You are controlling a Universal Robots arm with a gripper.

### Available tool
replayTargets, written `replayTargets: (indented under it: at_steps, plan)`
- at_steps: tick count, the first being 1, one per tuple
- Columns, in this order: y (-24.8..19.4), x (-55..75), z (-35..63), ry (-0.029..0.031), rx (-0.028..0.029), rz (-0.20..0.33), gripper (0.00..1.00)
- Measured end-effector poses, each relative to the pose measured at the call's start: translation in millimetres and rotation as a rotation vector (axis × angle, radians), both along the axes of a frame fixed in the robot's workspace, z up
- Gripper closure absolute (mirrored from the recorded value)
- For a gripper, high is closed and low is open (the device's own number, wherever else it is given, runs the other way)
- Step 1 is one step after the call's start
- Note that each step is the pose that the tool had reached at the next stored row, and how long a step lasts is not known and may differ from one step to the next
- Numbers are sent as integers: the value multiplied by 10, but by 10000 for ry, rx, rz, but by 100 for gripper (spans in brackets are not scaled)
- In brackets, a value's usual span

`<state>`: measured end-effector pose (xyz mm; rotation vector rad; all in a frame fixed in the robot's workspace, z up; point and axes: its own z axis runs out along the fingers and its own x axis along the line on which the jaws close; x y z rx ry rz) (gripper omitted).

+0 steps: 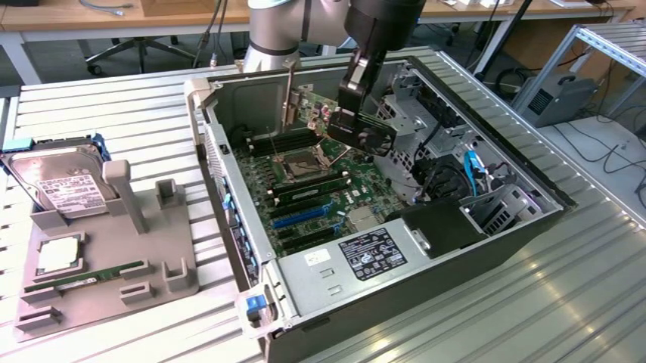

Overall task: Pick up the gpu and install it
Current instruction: 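Insert the gpu into the slot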

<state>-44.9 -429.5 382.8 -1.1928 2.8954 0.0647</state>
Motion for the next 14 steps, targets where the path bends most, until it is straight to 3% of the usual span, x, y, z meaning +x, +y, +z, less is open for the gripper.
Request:
replayTargets:
  at_steps: [6,14]
  plan:
    - [0,4,0,0,0,273,73]
    - [0,18,0,0,0,1306,73]
